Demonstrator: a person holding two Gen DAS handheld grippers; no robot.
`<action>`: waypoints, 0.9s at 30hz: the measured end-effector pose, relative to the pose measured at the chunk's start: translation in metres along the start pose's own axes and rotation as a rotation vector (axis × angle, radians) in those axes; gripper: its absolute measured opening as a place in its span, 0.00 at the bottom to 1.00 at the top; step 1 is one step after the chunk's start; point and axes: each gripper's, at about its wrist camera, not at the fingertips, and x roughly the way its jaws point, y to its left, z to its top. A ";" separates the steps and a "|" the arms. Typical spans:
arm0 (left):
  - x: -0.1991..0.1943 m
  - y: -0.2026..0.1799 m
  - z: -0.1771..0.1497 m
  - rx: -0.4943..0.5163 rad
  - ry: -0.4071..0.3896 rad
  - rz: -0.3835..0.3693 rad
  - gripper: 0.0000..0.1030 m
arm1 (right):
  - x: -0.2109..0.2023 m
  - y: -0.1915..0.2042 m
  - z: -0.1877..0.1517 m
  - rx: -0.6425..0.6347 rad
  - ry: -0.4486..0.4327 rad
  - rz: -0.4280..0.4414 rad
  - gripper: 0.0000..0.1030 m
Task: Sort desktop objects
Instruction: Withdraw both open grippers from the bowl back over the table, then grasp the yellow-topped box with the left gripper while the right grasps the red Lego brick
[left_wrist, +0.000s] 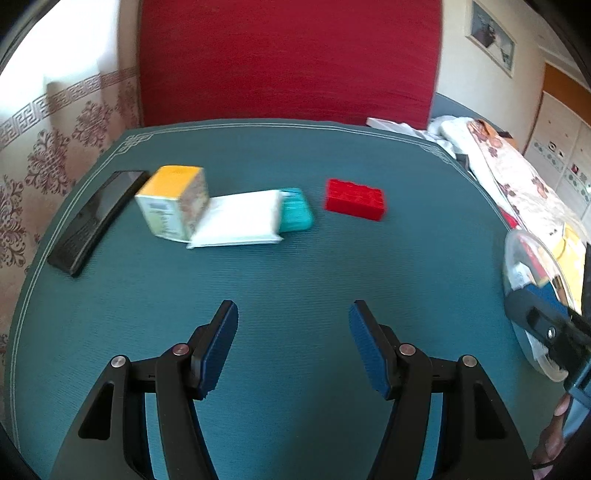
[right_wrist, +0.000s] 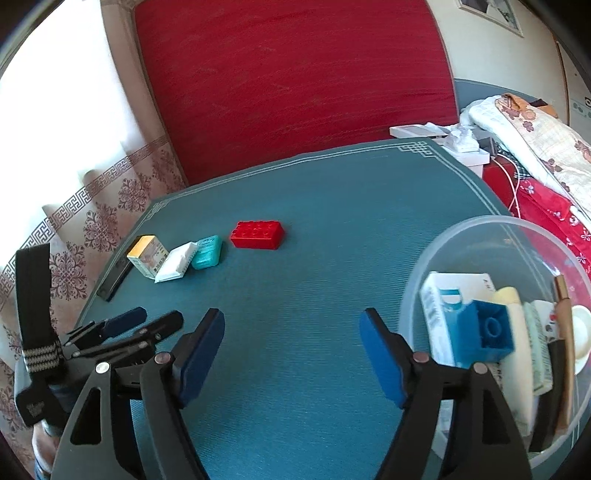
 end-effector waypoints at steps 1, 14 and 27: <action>0.000 0.008 0.002 -0.017 0.001 0.004 0.64 | 0.002 0.001 0.000 -0.003 0.005 0.003 0.77; 0.012 0.080 0.039 -0.127 -0.048 0.069 0.64 | 0.029 0.018 -0.005 -0.028 0.062 0.032 0.77; 0.049 0.093 0.070 -0.101 -0.042 0.103 0.64 | 0.056 0.037 0.007 -0.056 0.078 0.062 0.77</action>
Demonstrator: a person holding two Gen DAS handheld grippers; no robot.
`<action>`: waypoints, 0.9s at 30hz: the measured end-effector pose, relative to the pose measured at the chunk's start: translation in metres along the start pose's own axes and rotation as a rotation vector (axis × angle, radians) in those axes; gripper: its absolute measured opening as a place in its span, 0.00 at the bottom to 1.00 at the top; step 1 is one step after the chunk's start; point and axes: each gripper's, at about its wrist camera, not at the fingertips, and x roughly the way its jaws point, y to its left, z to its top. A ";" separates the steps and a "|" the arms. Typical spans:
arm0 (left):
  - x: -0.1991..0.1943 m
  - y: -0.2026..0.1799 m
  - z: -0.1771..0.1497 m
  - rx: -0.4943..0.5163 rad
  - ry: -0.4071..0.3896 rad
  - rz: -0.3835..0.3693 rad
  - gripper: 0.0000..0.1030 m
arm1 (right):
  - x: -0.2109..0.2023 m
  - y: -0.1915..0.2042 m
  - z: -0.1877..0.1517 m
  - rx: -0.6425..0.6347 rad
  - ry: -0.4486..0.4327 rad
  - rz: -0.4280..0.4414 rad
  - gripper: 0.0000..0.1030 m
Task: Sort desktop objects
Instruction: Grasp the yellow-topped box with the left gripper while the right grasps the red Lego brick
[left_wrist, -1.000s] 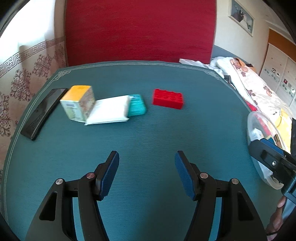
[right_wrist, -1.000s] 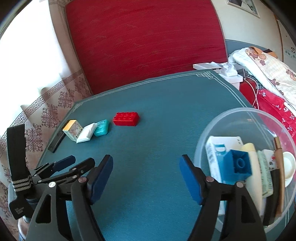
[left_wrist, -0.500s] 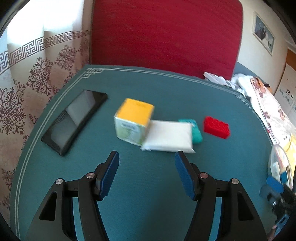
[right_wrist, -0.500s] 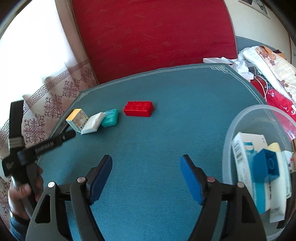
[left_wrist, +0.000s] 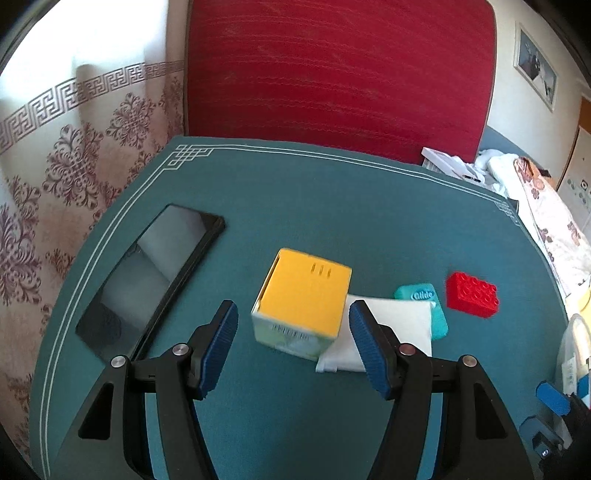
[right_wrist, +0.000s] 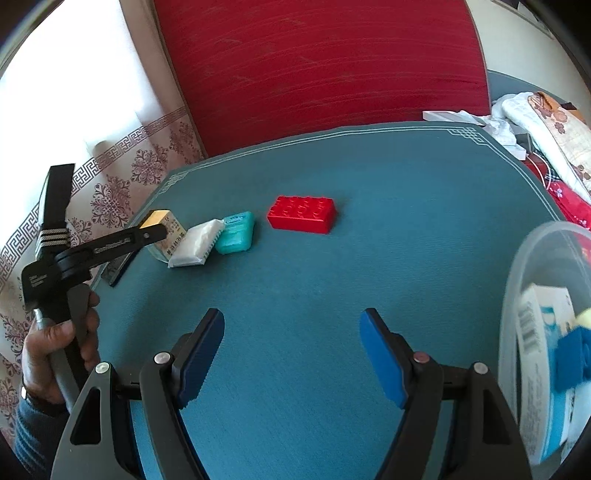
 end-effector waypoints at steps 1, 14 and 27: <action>0.003 -0.001 0.001 0.003 0.000 0.004 0.64 | 0.002 0.002 0.002 -0.005 -0.002 0.000 0.77; 0.018 0.008 0.003 -0.039 -0.020 -0.040 0.64 | 0.042 0.010 0.032 -0.008 -0.017 -0.048 0.77; -0.004 0.015 0.003 -0.076 -0.096 -0.055 0.48 | 0.090 0.013 0.068 -0.031 -0.025 -0.165 0.77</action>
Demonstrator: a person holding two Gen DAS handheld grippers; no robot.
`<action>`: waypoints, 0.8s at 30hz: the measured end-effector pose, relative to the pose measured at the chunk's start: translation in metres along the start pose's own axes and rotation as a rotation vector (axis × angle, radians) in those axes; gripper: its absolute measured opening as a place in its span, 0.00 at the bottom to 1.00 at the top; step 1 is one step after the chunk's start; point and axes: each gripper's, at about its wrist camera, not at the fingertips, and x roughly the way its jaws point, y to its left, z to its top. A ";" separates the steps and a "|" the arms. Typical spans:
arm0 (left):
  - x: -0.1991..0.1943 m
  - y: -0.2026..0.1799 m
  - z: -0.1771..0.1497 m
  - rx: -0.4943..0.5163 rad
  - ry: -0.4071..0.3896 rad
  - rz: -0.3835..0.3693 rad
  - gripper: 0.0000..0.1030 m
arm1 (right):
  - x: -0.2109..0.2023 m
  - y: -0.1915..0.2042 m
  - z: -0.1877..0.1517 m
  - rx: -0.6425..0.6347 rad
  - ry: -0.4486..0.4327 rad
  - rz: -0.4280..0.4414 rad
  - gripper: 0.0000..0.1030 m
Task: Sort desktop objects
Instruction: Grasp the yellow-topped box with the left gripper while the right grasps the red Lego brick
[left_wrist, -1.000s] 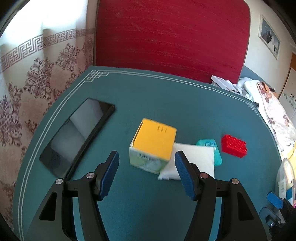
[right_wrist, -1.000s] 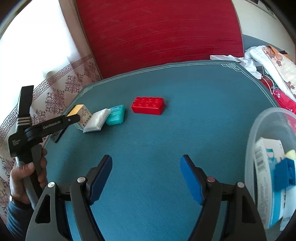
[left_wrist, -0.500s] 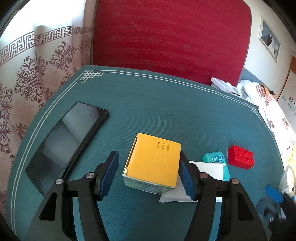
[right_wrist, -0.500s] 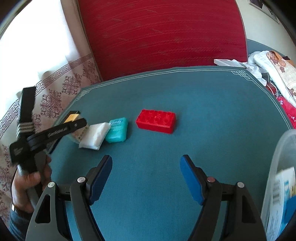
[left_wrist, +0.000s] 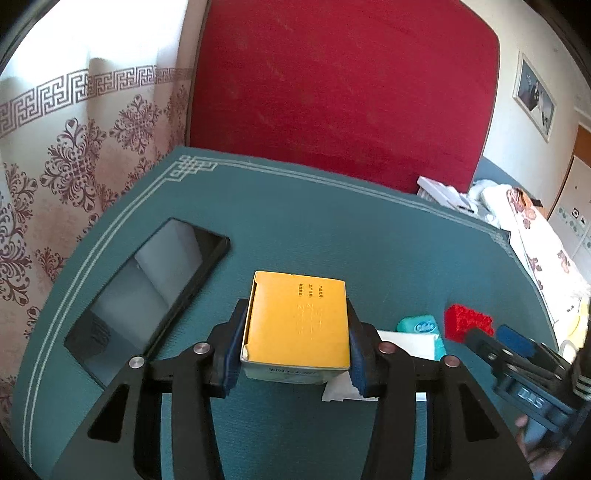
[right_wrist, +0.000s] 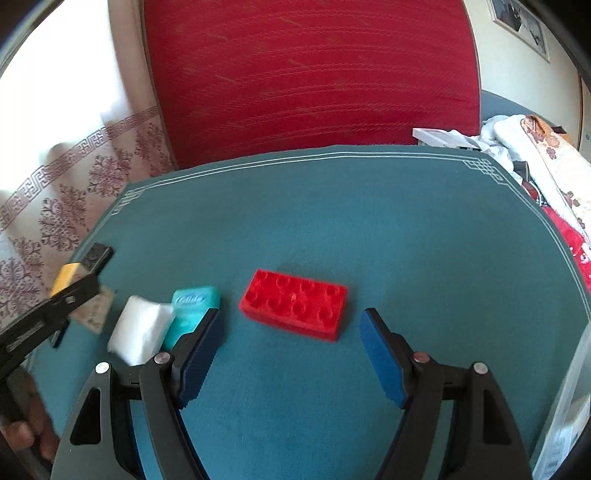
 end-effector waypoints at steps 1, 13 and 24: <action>-0.001 0.000 0.001 0.001 -0.004 -0.001 0.48 | 0.005 0.001 0.002 -0.003 0.005 -0.014 0.77; -0.002 0.001 0.000 -0.016 0.006 -0.014 0.48 | 0.024 0.007 0.005 -0.042 0.057 -0.086 0.74; -0.012 -0.006 0.001 -0.004 -0.010 -0.045 0.48 | -0.010 0.003 -0.013 -0.050 0.056 -0.104 0.72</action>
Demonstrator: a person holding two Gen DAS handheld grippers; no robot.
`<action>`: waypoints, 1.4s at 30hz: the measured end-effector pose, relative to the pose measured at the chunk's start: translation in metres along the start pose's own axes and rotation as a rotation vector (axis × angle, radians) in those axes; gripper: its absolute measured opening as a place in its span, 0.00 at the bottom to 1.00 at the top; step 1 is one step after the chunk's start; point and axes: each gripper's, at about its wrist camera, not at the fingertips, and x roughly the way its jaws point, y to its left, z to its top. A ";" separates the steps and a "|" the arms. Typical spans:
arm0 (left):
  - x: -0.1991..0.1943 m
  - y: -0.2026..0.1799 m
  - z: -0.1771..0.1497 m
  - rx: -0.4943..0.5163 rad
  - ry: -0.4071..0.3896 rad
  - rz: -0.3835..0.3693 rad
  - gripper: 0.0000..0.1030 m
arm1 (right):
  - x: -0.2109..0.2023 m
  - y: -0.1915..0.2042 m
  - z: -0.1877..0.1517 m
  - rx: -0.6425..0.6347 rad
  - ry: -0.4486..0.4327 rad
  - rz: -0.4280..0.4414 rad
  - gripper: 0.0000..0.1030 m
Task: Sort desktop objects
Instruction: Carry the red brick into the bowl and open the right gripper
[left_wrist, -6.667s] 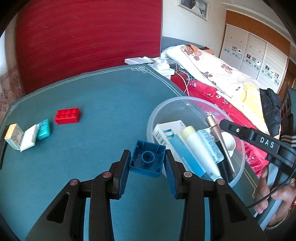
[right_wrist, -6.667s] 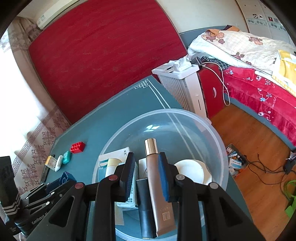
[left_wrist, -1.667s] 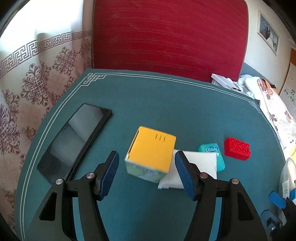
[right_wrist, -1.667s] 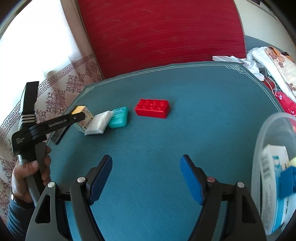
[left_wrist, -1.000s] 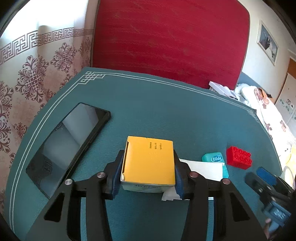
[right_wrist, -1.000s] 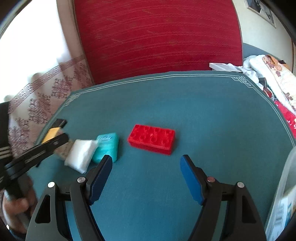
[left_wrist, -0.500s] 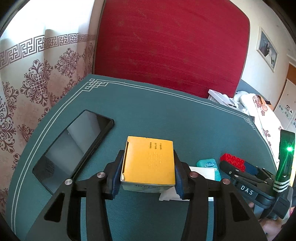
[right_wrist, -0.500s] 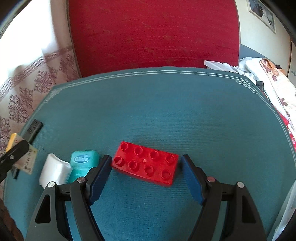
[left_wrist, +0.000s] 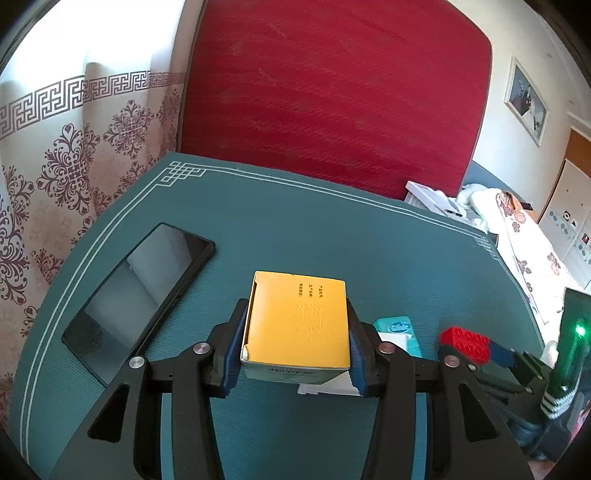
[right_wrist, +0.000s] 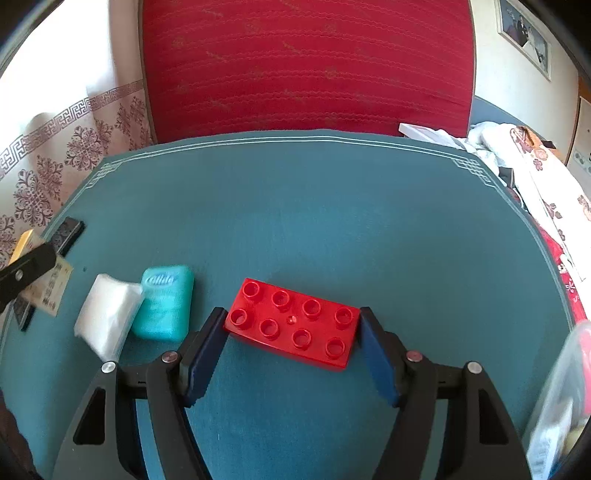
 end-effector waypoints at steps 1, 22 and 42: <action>-0.002 -0.001 0.000 0.001 -0.003 -0.005 0.48 | -0.007 -0.002 -0.003 0.004 -0.005 0.004 0.72; -0.048 -0.063 -0.009 0.112 -0.041 -0.153 0.48 | -0.117 -0.052 -0.036 0.080 -0.131 -0.055 0.72; -0.050 -0.107 -0.037 0.247 0.002 -0.193 0.48 | -0.116 -0.177 -0.050 0.224 -0.087 -0.264 0.72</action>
